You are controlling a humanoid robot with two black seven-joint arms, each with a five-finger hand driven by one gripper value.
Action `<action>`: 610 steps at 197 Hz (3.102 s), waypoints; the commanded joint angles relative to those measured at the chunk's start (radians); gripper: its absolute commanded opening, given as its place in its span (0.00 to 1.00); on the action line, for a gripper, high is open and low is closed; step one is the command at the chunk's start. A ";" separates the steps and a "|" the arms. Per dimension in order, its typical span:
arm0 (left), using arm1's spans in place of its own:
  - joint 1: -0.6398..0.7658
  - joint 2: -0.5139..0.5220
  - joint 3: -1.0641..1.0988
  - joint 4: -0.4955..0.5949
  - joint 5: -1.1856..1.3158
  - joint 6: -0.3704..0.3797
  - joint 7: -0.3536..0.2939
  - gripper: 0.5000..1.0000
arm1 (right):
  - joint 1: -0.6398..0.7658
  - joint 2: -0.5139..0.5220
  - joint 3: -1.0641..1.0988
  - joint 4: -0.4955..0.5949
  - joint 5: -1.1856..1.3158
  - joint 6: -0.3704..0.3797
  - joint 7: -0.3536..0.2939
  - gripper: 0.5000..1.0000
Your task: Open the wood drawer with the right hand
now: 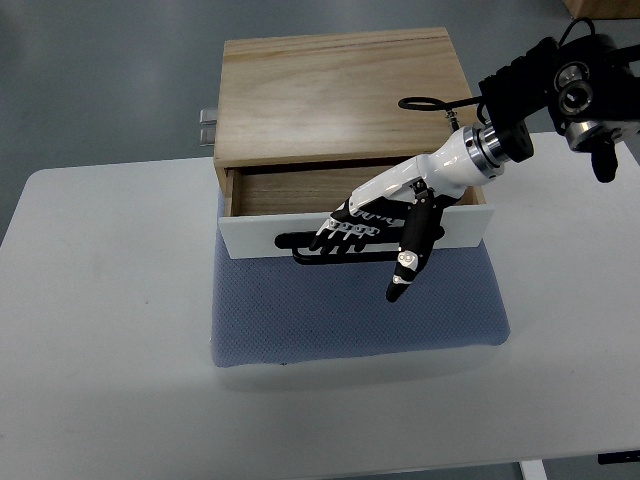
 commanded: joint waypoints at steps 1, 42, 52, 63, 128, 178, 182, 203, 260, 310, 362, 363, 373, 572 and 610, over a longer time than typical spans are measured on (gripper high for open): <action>0.000 0.000 0.000 0.000 0.000 0.000 0.000 1.00 | 0.000 0.001 -0.003 0.013 0.005 0.000 0.002 0.88; 0.000 0.000 0.000 0.000 0.000 0.000 0.000 1.00 | -0.002 0.001 -0.004 0.010 0.006 0.000 0.002 0.88; 0.000 0.000 0.000 0.000 0.000 0.000 0.000 1.00 | 0.000 0.000 -0.004 0.010 0.006 0.000 0.002 0.88; 0.000 0.000 0.000 0.000 0.000 0.000 0.000 1.00 | 0.003 -0.002 -0.004 0.010 0.006 0.000 0.002 0.88; 0.000 0.000 0.000 0.000 0.000 0.000 0.000 1.00 | 0.018 -0.006 -0.010 0.005 0.005 -0.033 -0.005 0.88; 0.000 0.000 0.000 0.000 0.000 0.000 0.000 1.00 | 0.037 -0.029 -0.016 0.008 0.005 -0.025 -0.005 0.88; 0.000 0.000 0.000 0.000 0.000 0.000 0.000 1.00 | 0.037 -0.029 -0.016 0.008 0.005 -0.025 -0.005 0.88; 0.000 0.000 0.000 0.000 0.000 0.000 0.000 1.00 | 0.040 -0.032 -0.027 0.010 0.003 -0.024 -0.007 0.88; 0.000 0.000 0.000 0.000 0.000 0.000 0.000 1.00 | 0.038 -0.032 -0.041 0.011 0.003 -0.040 -0.007 0.88; 0.000 0.000 0.000 0.000 0.000 0.000 0.000 1.00 | 0.038 -0.034 -0.044 0.016 0.002 -0.034 -0.005 0.88; 0.000 0.000 0.000 0.000 0.001 0.000 0.000 1.00 | 0.104 -0.083 -0.026 0.044 0.006 0.000 0.004 0.88; 0.000 0.000 0.000 0.000 0.000 0.000 0.000 1.00 | 0.106 -0.086 -0.026 0.044 0.008 0.000 0.004 0.88; 0.000 0.000 0.000 0.000 0.000 0.000 0.000 1.00 | 0.106 -0.086 -0.026 0.044 0.008 0.000 0.004 0.88; 0.000 0.000 0.000 0.000 0.000 0.000 0.000 1.00 | -0.558 -0.068 0.994 -0.556 0.347 -0.429 0.128 0.88; 0.000 0.000 0.000 0.000 0.000 0.000 0.000 1.00 | -0.674 -0.003 1.114 -0.677 0.400 -0.473 0.130 0.88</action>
